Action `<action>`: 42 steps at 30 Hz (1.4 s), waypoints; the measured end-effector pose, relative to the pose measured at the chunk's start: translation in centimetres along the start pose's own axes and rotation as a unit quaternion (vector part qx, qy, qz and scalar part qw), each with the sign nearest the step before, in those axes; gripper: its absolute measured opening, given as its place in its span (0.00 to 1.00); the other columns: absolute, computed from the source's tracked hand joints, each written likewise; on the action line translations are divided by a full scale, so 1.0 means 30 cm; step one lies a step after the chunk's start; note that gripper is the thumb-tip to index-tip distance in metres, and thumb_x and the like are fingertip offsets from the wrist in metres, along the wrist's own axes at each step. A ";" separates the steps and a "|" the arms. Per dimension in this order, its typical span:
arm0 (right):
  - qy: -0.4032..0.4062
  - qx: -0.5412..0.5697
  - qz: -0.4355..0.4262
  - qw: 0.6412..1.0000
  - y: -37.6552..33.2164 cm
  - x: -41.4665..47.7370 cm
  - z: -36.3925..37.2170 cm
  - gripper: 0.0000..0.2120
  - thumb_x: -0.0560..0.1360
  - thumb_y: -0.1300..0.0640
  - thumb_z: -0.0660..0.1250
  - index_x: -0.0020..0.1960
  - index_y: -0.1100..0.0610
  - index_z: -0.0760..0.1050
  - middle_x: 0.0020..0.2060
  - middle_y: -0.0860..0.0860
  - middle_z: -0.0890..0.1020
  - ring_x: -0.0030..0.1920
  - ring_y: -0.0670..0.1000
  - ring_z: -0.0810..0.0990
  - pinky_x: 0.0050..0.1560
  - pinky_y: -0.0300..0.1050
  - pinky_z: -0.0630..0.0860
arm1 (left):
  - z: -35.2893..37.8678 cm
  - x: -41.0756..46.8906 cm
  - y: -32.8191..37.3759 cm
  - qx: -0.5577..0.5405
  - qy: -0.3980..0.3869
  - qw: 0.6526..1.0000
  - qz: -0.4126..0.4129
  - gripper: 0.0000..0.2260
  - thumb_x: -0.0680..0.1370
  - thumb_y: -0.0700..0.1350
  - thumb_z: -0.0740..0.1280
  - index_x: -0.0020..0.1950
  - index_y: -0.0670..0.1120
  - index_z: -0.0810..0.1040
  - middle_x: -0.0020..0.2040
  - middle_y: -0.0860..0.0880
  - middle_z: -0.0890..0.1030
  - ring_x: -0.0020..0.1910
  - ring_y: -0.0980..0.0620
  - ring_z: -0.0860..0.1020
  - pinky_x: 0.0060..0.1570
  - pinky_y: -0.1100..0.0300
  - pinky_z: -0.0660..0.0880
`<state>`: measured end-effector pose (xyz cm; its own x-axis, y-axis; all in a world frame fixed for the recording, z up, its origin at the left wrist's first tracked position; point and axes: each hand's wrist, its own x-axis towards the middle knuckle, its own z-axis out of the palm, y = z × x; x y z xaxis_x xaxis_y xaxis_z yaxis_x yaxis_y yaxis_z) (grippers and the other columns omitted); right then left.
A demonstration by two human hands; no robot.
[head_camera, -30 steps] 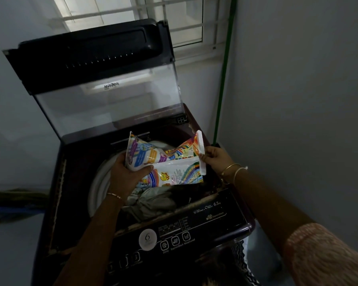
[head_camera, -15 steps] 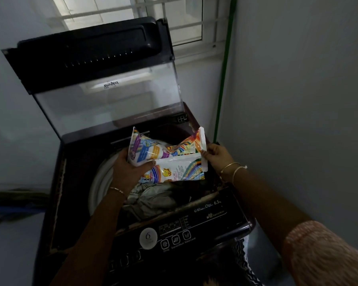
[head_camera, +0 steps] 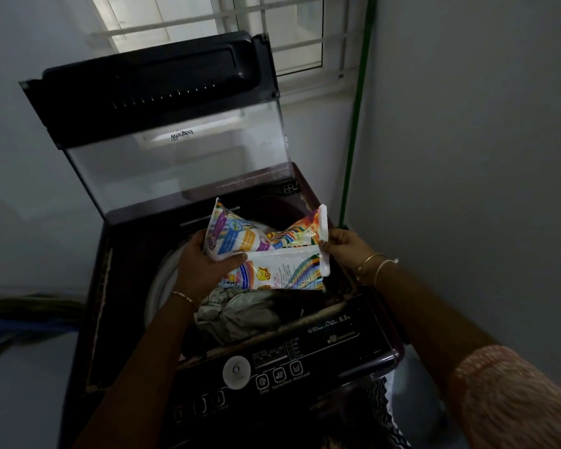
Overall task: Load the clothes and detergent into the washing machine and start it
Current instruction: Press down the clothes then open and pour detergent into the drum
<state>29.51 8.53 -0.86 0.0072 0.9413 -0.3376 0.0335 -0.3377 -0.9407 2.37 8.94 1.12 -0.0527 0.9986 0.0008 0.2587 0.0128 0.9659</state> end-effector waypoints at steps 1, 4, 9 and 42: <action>0.002 0.002 -0.001 1.000 0.001 0.000 0.001 0.14 0.78 0.64 0.62 0.62 0.68 0.73 0.57 0.62 0.80 0.53 0.58 0.80 0.56 0.51 0.77 | 0.000 0.001 0.001 0.000 -0.001 1.000 0.000 0.20 0.65 0.36 0.79 0.49 0.53 0.76 0.50 0.49 0.83 0.47 0.48 0.83 0.48 0.47 0.81; 0.014 0.019 -0.007 1.000 0.005 -0.002 0.005 0.13 0.77 0.66 0.62 0.60 0.70 0.73 0.57 0.64 0.79 0.51 0.59 0.79 0.57 0.53 0.76 | -0.003 0.008 -0.001 -0.004 -0.002 1.000 -0.005 0.21 0.64 0.36 0.79 0.52 0.49 0.77 0.51 0.45 0.83 0.48 0.45 0.83 0.49 0.45 0.81; 0.047 0.014 -0.024 0.998 0.008 -0.007 0.021 0.14 0.78 0.65 0.63 0.61 0.70 0.73 0.58 0.64 0.79 0.53 0.59 0.79 0.59 0.54 0.76 | -0.009 0.027 -0.006 0.006 -0.005 1.000 -0.010 0.24 0.64 0.38 0.80 0.57 0.42 0.76 0.53 0.44 0.83 0.49 0.44 0.83 0.51 0.42 0.80; 0.014 -0.210 0.055 0.976 -0.242 0.039 0.120 0.13 0.76 0.60 0.66 0.59 0.64 0.77 0.46 0.55 0.80 0.36 0.47 0.77 0.31 0.36 0.72 | -0.019 0.008 -0.197 -0.227 0.028 0.957 -0.181 0.11 0.69 0.38 0.75 0.50 0.44 0.82 0.50 0.40 0.84 0.44 0.44 0.85 0.42 0.49 0.81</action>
<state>25.69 12.05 5.46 0.0601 0.9015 -0.4286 0.4378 -0.4097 -0.8003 0.27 9.08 -4.44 -0.1139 0.9286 -0.3532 -0.2304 0.3212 0.9186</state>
